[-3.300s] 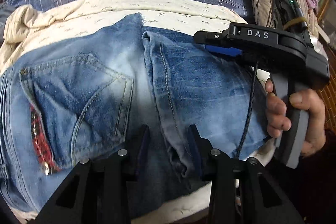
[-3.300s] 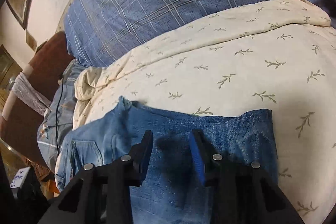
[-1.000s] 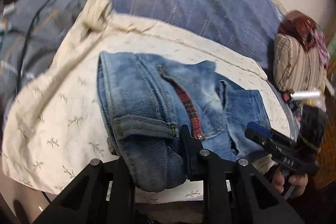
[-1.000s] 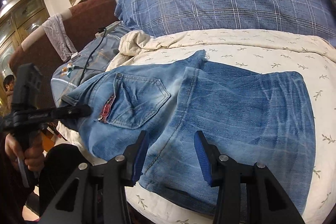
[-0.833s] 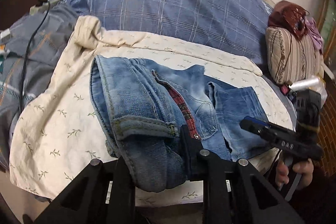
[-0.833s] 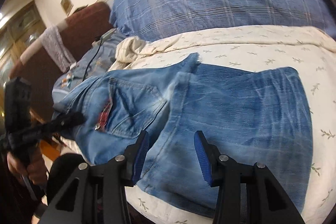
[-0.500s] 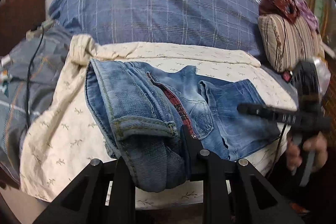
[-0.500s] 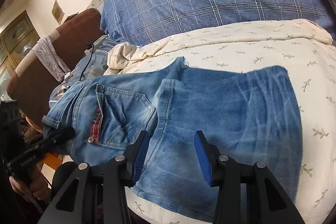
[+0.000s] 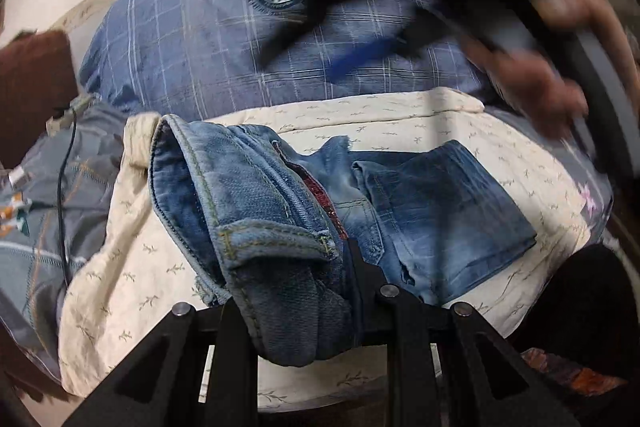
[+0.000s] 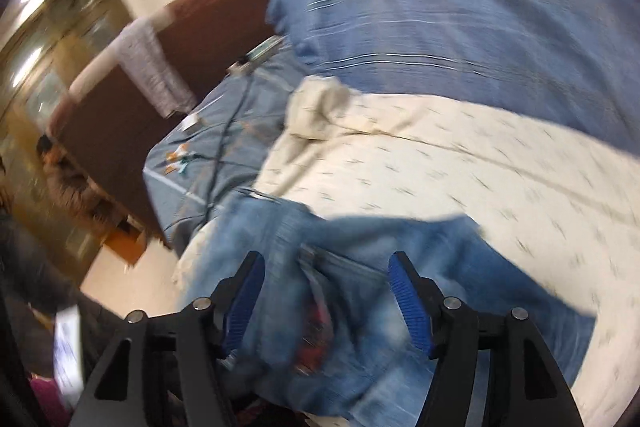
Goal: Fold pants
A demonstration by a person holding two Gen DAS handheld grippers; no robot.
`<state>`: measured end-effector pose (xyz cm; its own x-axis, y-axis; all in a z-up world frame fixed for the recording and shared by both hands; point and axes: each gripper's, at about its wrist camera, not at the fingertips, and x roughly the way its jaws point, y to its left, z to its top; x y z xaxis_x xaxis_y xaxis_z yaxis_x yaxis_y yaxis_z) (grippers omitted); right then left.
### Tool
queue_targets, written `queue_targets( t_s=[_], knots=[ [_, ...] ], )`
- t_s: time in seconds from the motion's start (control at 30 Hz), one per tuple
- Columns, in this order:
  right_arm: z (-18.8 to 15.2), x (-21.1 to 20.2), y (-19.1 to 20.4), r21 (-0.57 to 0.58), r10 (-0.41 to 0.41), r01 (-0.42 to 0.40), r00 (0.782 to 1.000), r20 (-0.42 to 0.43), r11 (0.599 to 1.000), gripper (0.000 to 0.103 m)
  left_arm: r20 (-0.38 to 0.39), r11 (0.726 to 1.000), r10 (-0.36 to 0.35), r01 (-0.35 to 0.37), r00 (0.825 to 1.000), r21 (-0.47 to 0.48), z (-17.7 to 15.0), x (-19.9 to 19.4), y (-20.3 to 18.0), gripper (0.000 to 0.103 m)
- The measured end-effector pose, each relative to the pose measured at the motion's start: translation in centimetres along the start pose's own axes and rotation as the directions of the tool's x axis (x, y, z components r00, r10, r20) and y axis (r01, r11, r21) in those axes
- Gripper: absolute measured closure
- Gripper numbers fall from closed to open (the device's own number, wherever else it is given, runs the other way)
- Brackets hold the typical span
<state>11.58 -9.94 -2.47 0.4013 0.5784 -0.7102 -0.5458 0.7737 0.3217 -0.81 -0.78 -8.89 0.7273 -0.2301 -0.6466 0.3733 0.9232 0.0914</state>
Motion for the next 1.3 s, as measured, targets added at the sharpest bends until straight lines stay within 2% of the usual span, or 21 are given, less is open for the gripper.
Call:
queue_targets(
  t_s=[0.13,0.3,0.4,0.57,0.6,0.67,0.87,1.03,1.23,1.3],
  knots=[
    [1.7,1.2,4.6,-0.142,-0.015,0.009,0.999,-0.043,0.99,0.035,0.012,0.999,0.015,-0.015,1.0,0.051,-0.2,-0.2,-1.0,0.081],
    [1.8,2.7,8.3,-0.261,-0.08,0.055,0.993,-0.085,0.964,0.035,0.024,0.996,0.018,-0.019,1.0,0.085,-0.2,-0.4,-1.9,0.081],
    [1.5,3.8,9.1,-0.31,-0.158,0.118,0.982,-0.105,0.943,0.035,0.032,0.995,0.013,-0.016,0.999,0.101,-0.3,-0.6,-2.3,0.081],
    [1.2,5.2,7.9,-0.304,-0.229,0.181,0.965,-0.129,0.935,0.036,0.041,0.991,0.004,-0.009,0.999,0.137,-0.3,-0.7,-3.3,0.081],
    [1.0,5.2,7.7,-0.314,-0.248,0.201,0.961,-0.118,0.928,0.039,0.042,0.99,0.003,-0.009,0.999,0.141,-0.3,-0.8,-3.4,0.081],
    [0.8,5.1,7.3,-0.334,-0.287,0.239,0.952,-0.102,0.912,0.058,0.04,0.99,0.005,-0.011,0.999,0.142,-0.3,-0.8,-3.4,0.081],
    [0.1,3.1,5.9,-0.308,-0.368,0.345,0.93,-0.016,0.886,0.083,0.046,0.987,-0.005,-0.002,0.999,0.161,0.1,-1.0,-4.1,0.081],
    [-1.3,0.1,4.0,-0.222,-0.367,0.374,0.927,0.073,0.901,0.086,0.053,0.978,-0.021,0.009,0.998,0.21,0.6,-1.3,-5.8,0.082],
    [-3.0,-3.7,-0.5,-0.065,-0.327,0.337,0.936,0.131,0.939,0.086,0.056,0.954,-0.056,0.037,0.997,0.297,1.5,-1.4,-8.8,0.086],
    [-3.8,-5.1,-2.3,-0.012,-0.307,0.312,0.94,0.148,0.95,0.087,0.059,0.94,-0.097,0.072,0.994,0.332,2.0,-1.4,-10.5,0.088]
  ],
)
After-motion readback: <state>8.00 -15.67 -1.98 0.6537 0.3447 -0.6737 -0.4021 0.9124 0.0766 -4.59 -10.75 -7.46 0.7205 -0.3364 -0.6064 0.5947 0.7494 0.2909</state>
